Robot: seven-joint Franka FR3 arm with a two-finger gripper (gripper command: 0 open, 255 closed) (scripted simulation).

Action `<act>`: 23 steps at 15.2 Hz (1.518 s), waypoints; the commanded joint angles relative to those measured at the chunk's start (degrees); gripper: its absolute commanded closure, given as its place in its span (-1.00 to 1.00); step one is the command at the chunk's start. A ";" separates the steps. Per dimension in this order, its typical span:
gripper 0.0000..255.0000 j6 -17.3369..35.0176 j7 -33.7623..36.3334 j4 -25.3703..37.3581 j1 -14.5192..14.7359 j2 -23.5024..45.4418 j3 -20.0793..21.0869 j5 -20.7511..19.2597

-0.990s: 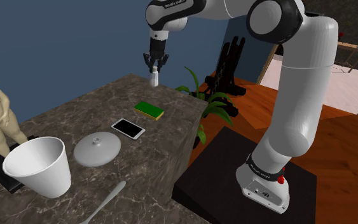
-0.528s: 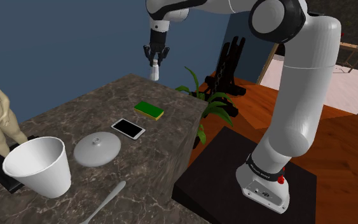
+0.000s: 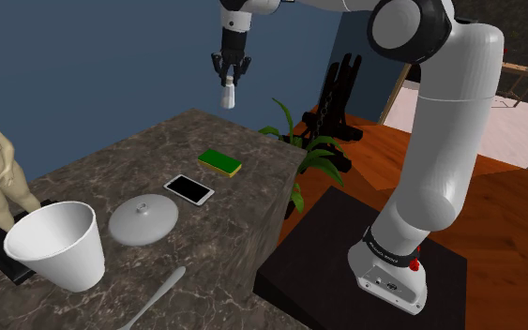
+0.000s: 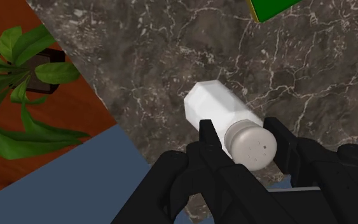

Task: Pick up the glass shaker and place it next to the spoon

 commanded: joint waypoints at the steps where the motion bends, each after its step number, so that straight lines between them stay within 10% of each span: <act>1: 1.00 -1.52 0.20 1.39 0.03 -0.12 0.01 -0.05; 6: 1.00 -4.88 0.42 5.09 -0.05 0.22 -0.01 -0.07; 23: 1.00 3.58 18.47 -26.50 10.38 -24.19 8.21 -1.39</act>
